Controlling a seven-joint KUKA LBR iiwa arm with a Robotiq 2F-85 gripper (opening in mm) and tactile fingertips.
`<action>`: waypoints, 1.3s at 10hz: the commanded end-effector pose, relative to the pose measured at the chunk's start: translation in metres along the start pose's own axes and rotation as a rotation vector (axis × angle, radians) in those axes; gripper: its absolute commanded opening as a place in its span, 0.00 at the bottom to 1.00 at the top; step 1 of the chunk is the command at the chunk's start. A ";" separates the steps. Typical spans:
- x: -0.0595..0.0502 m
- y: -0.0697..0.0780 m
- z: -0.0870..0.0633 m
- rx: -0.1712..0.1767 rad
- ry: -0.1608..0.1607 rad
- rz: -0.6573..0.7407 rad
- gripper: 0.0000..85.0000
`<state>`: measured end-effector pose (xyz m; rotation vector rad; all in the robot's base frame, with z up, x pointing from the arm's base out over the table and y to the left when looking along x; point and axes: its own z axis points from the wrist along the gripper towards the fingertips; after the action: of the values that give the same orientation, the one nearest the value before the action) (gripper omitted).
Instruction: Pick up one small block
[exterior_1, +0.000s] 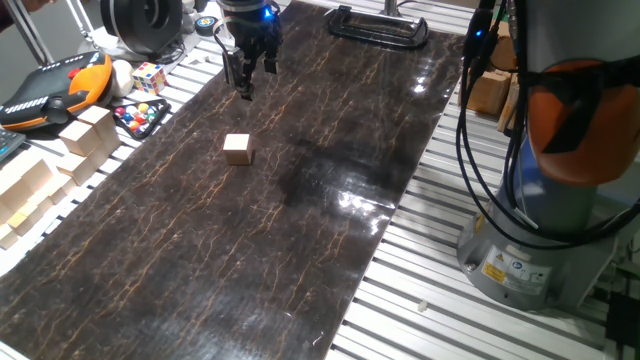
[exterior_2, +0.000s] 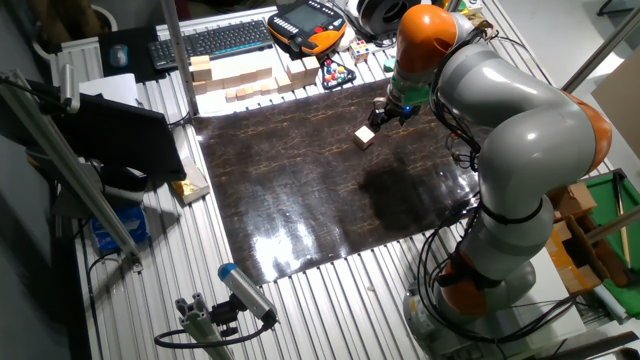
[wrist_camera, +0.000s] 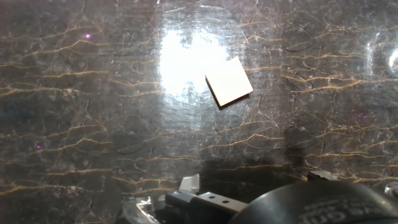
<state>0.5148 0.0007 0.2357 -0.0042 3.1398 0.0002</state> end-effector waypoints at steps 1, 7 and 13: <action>0.000 0.000 0.000 -0.005 -0.019 -0.121 0.01; 0.000 0.002 -0.003 -0.004 -0.016 -0.118 0.01; -0.004 0.004 0.001 0.003 -0.020 -0.130 0.01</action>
<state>0.5195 0.0045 0.2341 -0.2071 3.1127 -0.0045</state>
